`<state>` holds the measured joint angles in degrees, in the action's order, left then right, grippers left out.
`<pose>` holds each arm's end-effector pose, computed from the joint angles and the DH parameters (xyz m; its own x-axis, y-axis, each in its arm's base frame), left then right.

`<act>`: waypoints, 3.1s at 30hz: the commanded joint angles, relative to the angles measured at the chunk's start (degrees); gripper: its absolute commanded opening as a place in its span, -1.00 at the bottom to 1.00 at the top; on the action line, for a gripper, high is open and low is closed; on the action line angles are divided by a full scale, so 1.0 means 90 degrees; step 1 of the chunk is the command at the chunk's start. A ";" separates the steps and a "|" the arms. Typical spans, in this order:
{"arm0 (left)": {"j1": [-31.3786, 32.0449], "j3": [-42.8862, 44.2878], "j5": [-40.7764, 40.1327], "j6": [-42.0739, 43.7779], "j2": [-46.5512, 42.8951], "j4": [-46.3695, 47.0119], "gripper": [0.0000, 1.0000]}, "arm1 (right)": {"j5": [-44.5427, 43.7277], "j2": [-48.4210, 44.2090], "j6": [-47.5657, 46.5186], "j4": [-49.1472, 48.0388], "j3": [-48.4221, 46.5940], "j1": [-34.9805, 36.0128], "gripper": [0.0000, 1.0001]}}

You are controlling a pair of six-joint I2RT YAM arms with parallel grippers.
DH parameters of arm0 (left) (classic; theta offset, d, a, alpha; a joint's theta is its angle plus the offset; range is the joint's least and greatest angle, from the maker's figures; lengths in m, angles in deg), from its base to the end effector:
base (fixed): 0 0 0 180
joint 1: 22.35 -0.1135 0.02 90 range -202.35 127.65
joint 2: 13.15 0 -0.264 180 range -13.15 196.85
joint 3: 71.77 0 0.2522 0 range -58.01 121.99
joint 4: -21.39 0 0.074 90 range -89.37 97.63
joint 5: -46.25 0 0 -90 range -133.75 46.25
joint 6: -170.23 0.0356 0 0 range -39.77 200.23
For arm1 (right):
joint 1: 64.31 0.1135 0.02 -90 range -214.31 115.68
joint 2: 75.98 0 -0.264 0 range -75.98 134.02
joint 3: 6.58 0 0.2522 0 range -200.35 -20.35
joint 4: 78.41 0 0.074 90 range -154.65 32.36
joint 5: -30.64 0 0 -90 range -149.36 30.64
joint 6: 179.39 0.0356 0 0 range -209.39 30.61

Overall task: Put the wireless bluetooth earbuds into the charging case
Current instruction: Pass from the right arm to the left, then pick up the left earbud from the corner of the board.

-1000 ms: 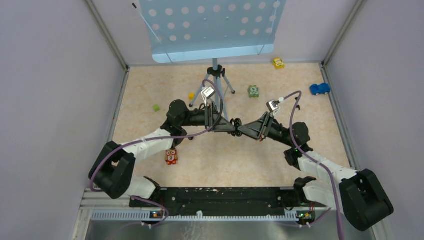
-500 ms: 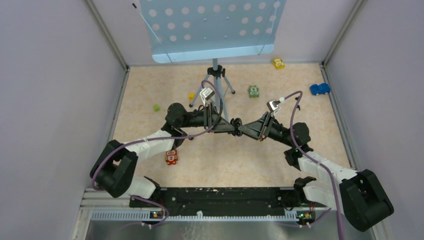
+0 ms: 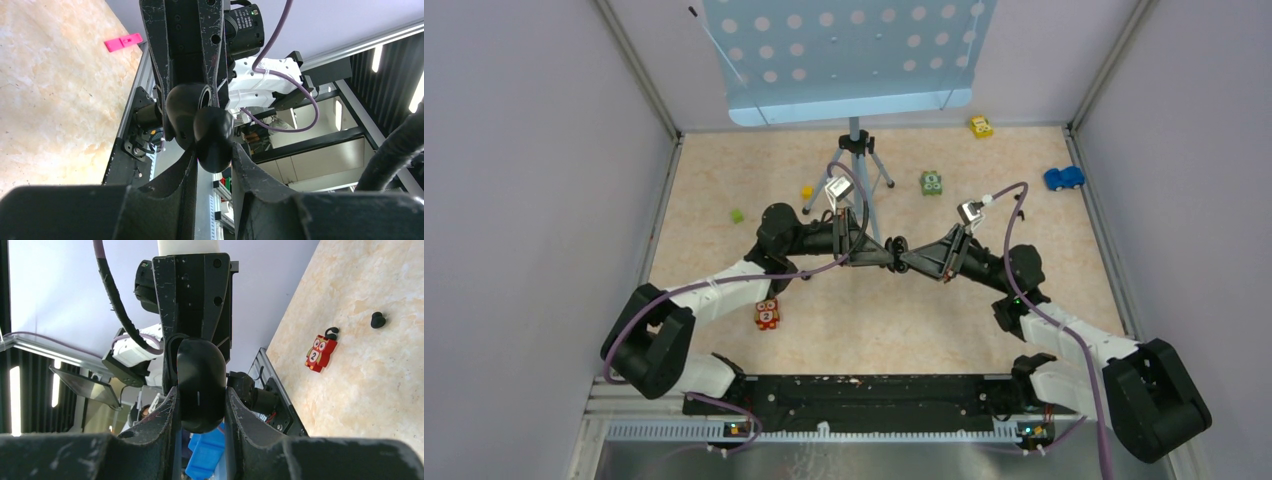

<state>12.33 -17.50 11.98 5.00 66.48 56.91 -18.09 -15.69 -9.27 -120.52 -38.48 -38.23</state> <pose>0.2242 -0.1909 0.2818 -0.9196 -0.0258 -0.3919 0.3925 -0.0970 -0.9146 0.1773 0.1129 0.2468 -0.8560 0.4054 -0.3208 -0.3653 -0.0352 0.9302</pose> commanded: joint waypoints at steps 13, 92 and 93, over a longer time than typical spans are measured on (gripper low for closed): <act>-0.0004 0.0219 -0.0698 0.1227 -0.0825 -0.1450 -1.00 | -0.0967 -0.1035 -0.3431 0.6237 -0.2060 -0.0009 0.56; -0.0066 0.0262 -0.0638 0.4252 -0.1984 -0.5114 -1.00 | -0.5019 0.5488 -0.6845 0.9694 -0.6446 -0.3876 -0.74; -0.0063 0.0249 -0.0641 0.4249 -0.1983 -0.5114 -1.00 | -0.4996 0.5385 -0.6826 0.9684 -0.6362 -0.3867 -0.74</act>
<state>11.91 -15.68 6.08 42.27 50.48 9.67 -64.38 36.83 -71.36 -34.69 -98.84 -73.37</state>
